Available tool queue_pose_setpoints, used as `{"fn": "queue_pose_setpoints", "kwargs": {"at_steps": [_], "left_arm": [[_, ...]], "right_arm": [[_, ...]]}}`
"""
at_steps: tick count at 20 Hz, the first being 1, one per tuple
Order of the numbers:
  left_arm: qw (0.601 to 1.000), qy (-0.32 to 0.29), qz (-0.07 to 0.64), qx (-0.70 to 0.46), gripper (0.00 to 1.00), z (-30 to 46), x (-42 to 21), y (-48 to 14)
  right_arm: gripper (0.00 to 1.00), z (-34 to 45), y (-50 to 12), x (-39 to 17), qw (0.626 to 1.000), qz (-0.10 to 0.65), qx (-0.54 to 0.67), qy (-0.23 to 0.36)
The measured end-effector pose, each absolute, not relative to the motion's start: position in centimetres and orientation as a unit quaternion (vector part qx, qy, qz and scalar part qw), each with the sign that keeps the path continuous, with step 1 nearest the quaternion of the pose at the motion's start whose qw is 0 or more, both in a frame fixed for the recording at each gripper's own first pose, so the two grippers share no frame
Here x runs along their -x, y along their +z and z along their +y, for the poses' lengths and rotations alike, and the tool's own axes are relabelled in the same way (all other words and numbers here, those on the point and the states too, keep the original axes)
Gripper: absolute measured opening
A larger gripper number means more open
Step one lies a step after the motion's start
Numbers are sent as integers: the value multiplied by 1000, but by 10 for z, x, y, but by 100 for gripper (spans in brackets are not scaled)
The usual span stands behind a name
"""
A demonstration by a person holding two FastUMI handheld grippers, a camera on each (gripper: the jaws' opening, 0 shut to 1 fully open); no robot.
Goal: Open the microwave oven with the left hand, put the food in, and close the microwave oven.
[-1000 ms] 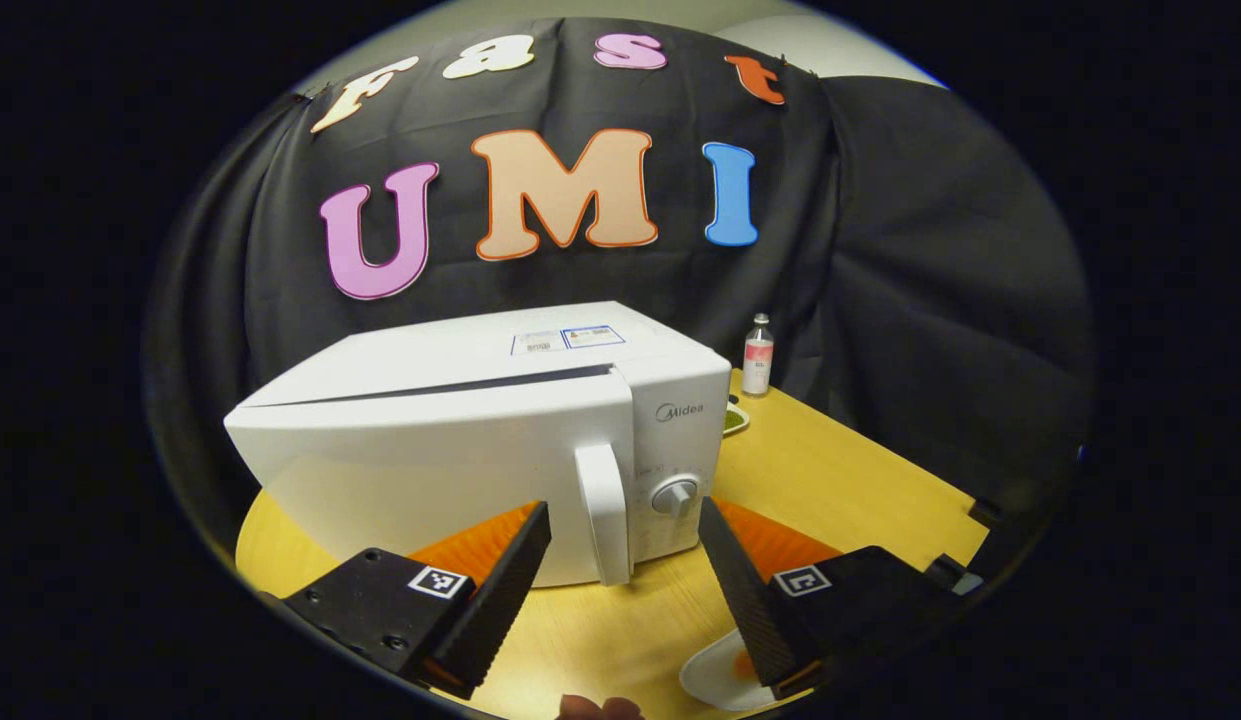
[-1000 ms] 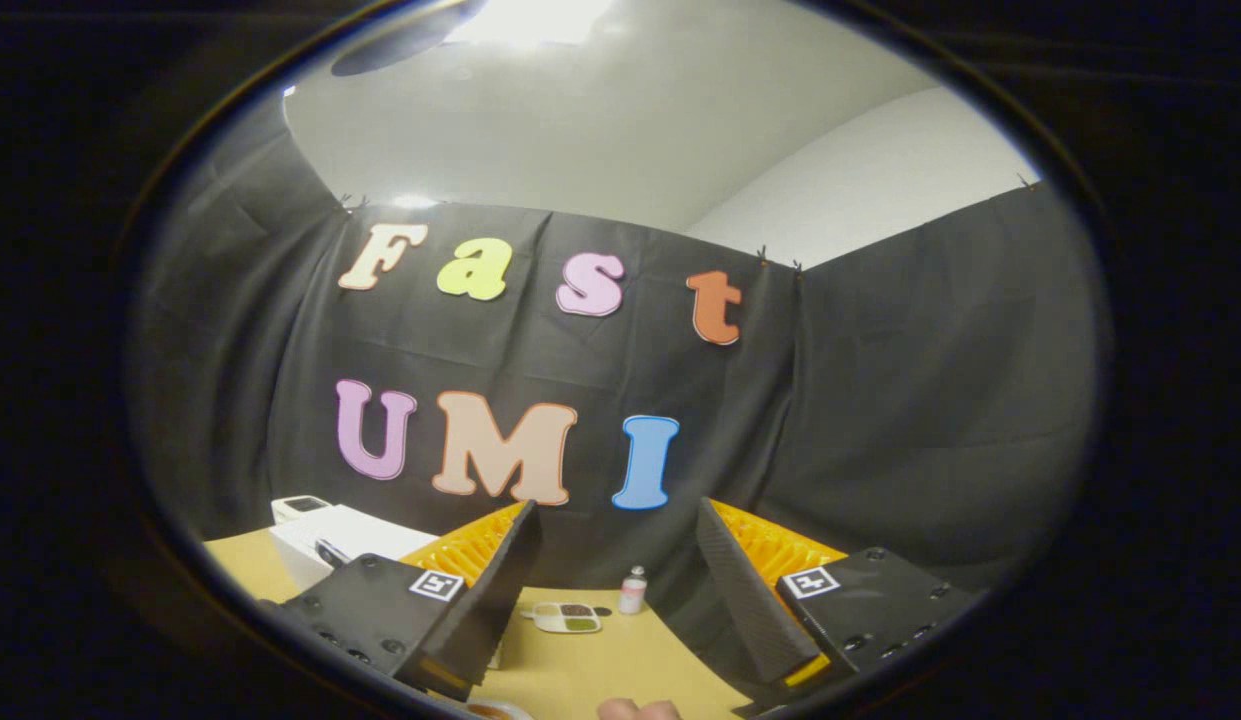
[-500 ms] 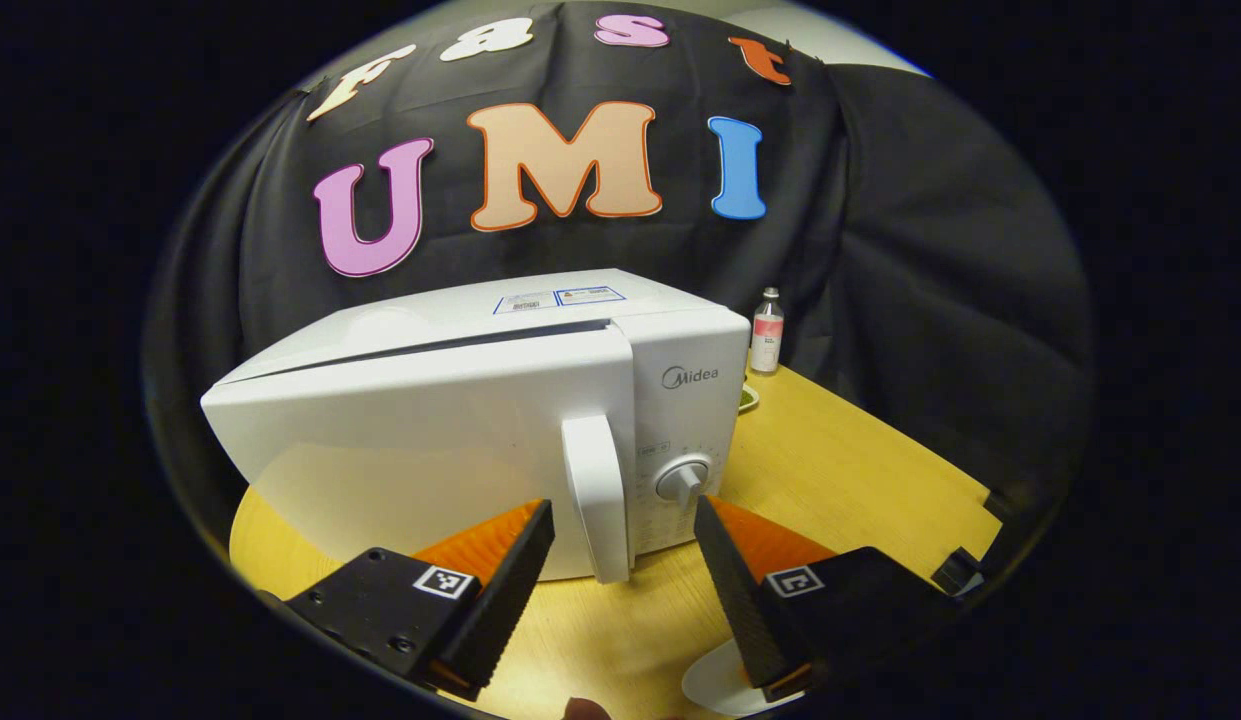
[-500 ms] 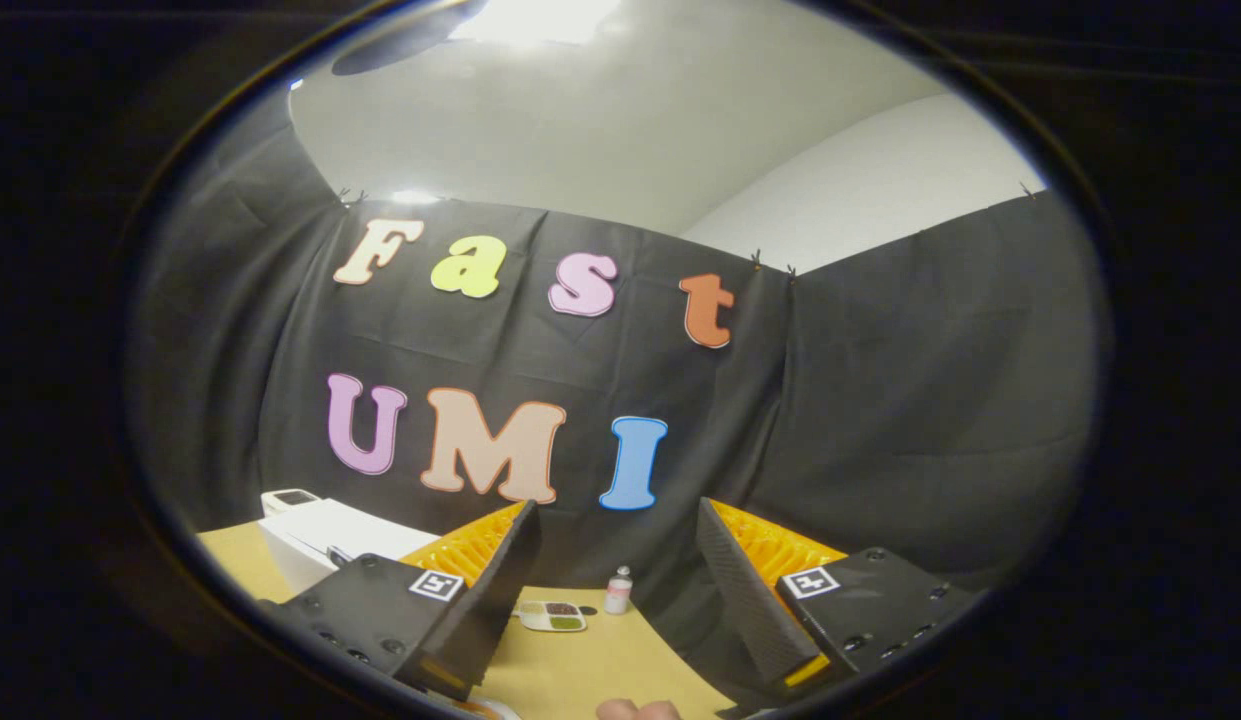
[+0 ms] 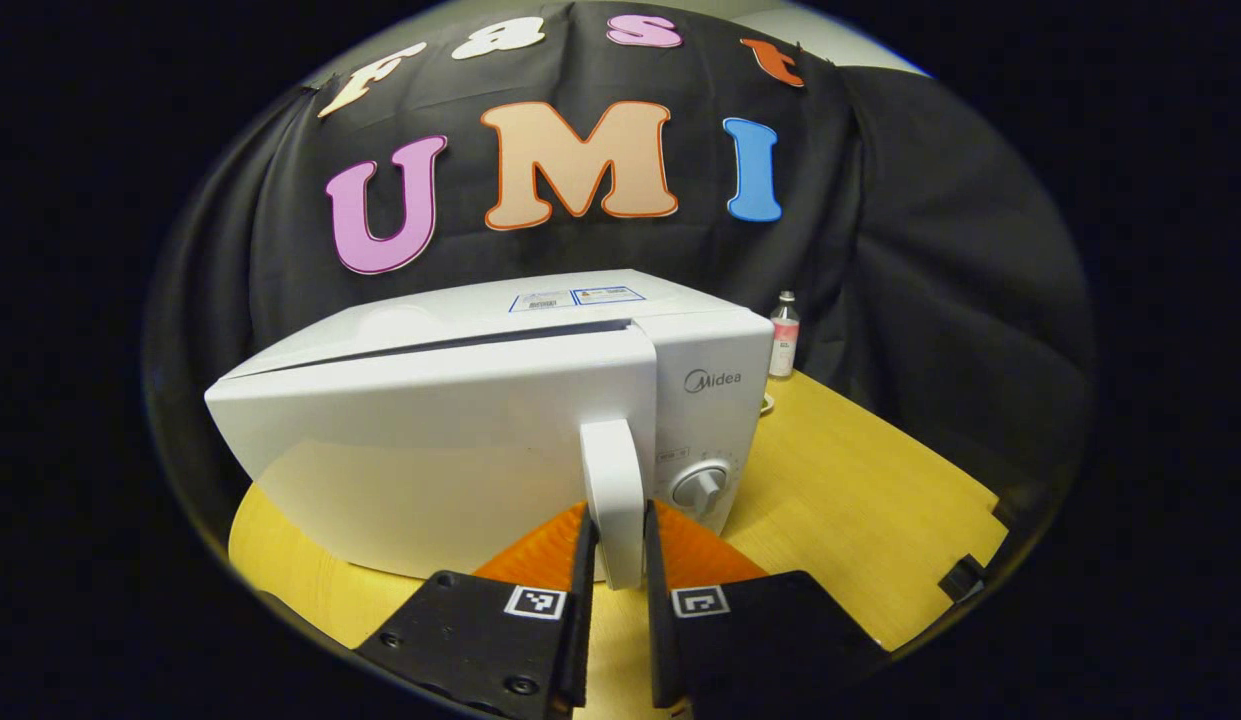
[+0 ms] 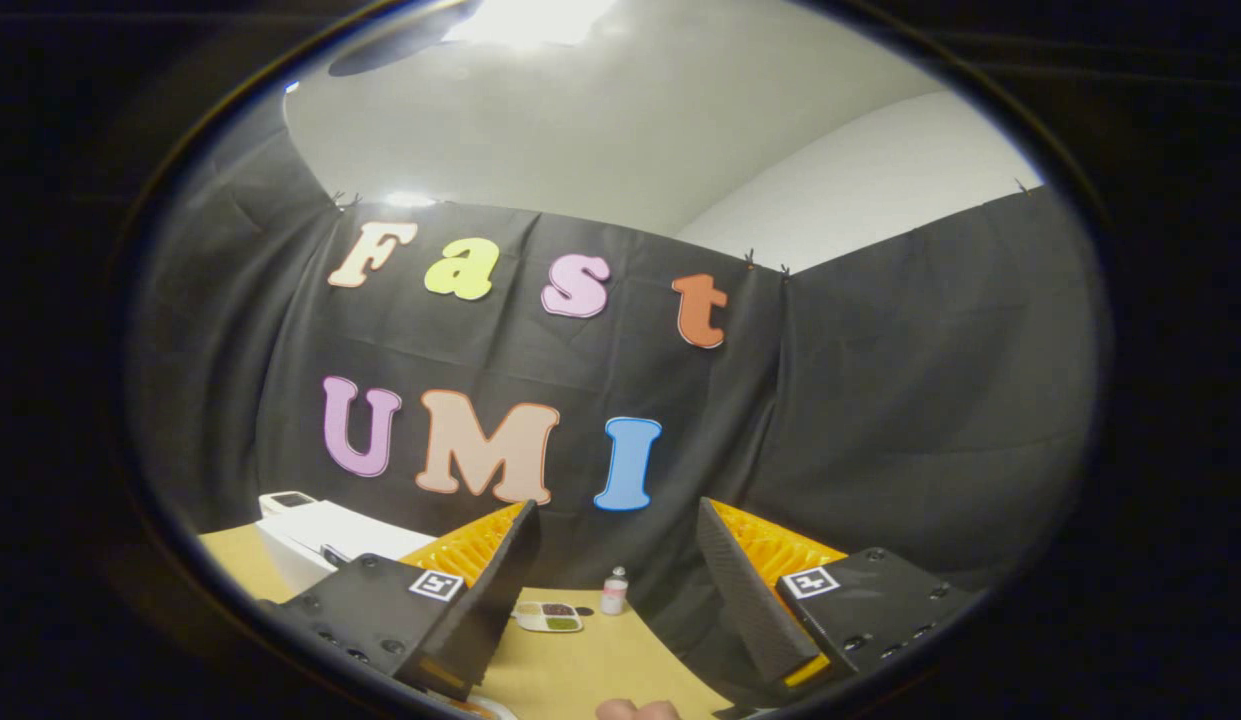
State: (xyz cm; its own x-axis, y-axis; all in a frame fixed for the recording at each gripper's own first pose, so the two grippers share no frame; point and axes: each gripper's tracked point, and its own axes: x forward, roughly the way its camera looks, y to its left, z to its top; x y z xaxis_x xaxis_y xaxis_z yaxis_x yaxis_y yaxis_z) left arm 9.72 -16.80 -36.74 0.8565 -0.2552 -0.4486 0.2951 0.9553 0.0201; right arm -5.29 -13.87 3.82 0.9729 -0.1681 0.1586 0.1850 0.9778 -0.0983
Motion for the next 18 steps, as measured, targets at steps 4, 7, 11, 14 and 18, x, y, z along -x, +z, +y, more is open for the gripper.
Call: {"fn": "queue_pose_setpoints", "kwargs": {"at_steps": [4, 7, 11, 14, 18], "left_arm": [[961, -148, 228, -42, 23, -167, -93, -367], [961, -151, 229, -39, 24, -166, -87, -366], [959, -158, 232, -33, 23, -164, -72, -366], [960, -166, 225, -36, 23, -160, -58, -363], [958, -176, 225, -34, 23, -150, -33, -362]], "right_arm": [[96, -137, 37, 52, 992, -76, 54, -84], [96, -133, 34, 52, 993, -74, 55, -78], [97, -128, 28, 51, 994, -70, 55, -71], [97, -118, 21, 49, 995, -64, 43, -59], [97, -110, 2, 44, 997, -50, 25, -44]]}}
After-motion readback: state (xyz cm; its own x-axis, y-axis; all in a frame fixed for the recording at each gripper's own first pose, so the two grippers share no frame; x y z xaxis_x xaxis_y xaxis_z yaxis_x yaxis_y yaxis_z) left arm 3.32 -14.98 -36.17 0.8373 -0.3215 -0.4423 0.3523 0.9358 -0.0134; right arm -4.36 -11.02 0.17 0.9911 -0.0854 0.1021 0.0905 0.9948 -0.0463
